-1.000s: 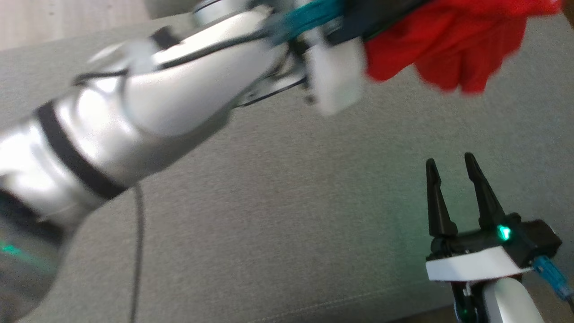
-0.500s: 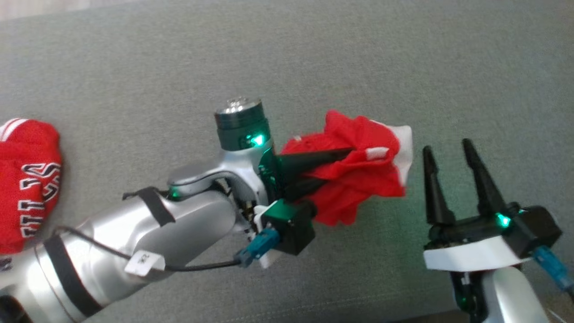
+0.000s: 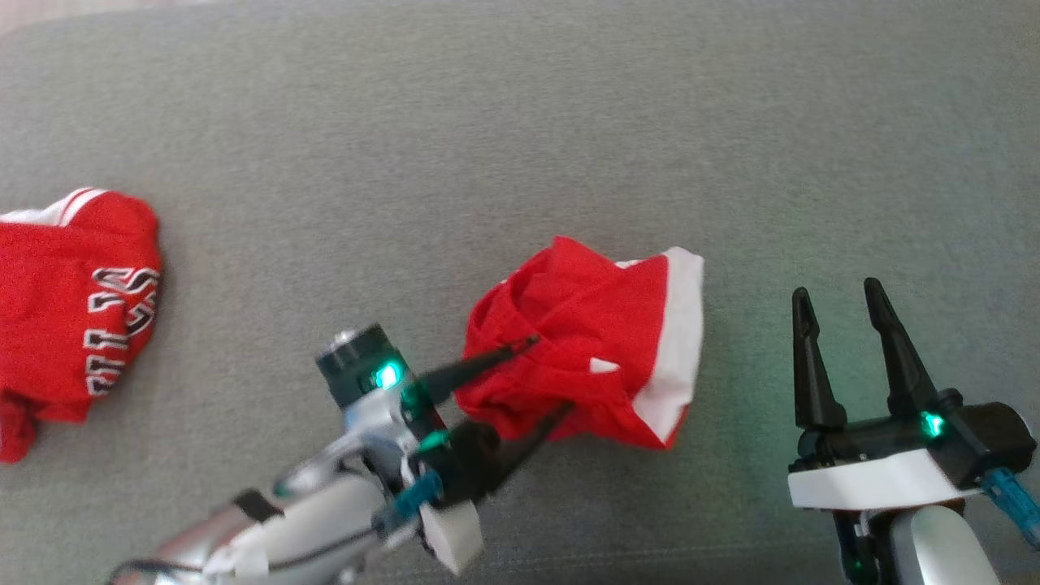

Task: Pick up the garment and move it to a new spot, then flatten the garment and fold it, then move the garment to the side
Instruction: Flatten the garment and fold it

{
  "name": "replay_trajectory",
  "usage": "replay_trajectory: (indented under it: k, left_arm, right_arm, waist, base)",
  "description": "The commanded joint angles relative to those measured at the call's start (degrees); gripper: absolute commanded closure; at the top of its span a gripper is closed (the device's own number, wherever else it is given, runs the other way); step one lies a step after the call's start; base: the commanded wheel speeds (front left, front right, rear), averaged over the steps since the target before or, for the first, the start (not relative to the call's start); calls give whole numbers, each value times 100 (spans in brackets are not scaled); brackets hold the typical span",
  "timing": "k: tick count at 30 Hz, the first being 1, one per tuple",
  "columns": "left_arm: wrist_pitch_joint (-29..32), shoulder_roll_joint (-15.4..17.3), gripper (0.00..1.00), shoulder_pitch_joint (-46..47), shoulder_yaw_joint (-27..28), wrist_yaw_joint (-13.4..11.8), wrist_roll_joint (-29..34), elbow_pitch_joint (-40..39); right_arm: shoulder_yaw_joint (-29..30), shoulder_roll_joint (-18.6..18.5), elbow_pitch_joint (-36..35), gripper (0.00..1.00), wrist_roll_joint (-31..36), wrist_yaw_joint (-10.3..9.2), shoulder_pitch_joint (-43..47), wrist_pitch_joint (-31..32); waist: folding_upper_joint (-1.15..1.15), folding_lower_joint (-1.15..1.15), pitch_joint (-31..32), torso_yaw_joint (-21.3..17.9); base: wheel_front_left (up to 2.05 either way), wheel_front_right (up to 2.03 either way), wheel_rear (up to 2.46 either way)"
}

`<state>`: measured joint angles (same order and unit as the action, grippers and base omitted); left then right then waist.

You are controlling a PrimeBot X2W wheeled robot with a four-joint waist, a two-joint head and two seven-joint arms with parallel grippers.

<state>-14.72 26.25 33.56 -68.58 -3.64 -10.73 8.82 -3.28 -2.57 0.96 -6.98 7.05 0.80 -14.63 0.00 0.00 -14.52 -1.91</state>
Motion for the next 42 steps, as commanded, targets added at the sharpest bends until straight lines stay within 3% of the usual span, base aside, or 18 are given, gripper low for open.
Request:
replay_trajectory:
  k: [1, 6, 10, 13, 15, 21, 25, 26, 27, 28, 32, 39, 42]
  left_arm:
    - [-28, 99, 0, -4, 217, -64, -37, -291]
    - [-26, -48, 0, -287, 273, -133, -381, -349]
    - [-26, -248, 0, -468, 945, -347, -1259, -628]
    - [116, -232, 0, -377, 1176, -427, -1477, -854]
    - [388, -247, 0, -283, 1180, -383, -1590, -814]
    - [1482, -561, 0, 182, 793, 70, -1809, -280]
    - [1796, -754, 0, 473, 677, 198, -1791, 36]
    - [1827, -814, 13, 559, 651, 244, -1776, 144]
    - [1847, -877, 66, 613, 641, 301, -1812, 261]
    - [1849, -924, 100, 670, 605, 412, -1839, 373]
    - [1557, -994, 100, 1041, 547, 706, -1697, 702]
    - [620, -1219, 100, 2210, 541, 953, -1093, 330]
    - [593, -1211, 100, 2689, 355, 1024, -816, 568]
  right_arm:
    - [-125, -31, -187, 0, -10, 44, -62, -37]
    - [-187, -31, -159, 0, 37, 44, -86, -37]
    - [-174, -31, -140, 0, 82, 44, -113, -37]
    - [-127, -31, -122, 0, 116, 44, -73, -37]
    - [-136, -31, -107, 0, 121, 44, -66, -37]
    - [-244, -31, -83, 0, 67, 44, -117, -37]
    - [-256, -31, -86, 0, 24, 44, -164, -37]
    - [-267, -31, -86, 0, 9, 44, -179, -37]
    - [-281, -31, -82, 0, -2, 44, -192, -37]
    - [-294, -31, -75, 0, -13, 44, -203, -37]
    - [-295, -31, -50, 0, -88, 44, -216, -37]
    - [-318, -31, 31, 0, -134, 44, -125, -37]
    - [-376, -31, 34, 0, -134, 44, -133, -37]
  waist:
    - [0, 0, 12, 103]
    - [0, 0, -2, 219]
    - [0, 0, -5, 199]
    - [0, 0, 10, 171]
    - [0, 0, 16, 124]
    - [0, 0, -33, -83]
    - [0, 0, -104, -183]
    - [0, 0, -122, -224]
    - [0, 0, -134, -265]
    - [0, 0, -142, -311]
    - [0, 0, -112, -500]
    - [0, 0, 77, -736]
    - [0, 0, 75, -829]
  base:
    - [0, 0, 0]
    - [0, 0, 0]
    - [0, 0, 0]
    - [0, 0, 0]
    - [0, 0, 0]
    - [0, 0, 0]
    - [0, 0, 0]
    - [0, 0, 0]
    - [0, 0, 0]
    - [0, 0, 0]
    - [0, 0, 0]
    - [0, 0, 0]
    - [0, 0, 0]
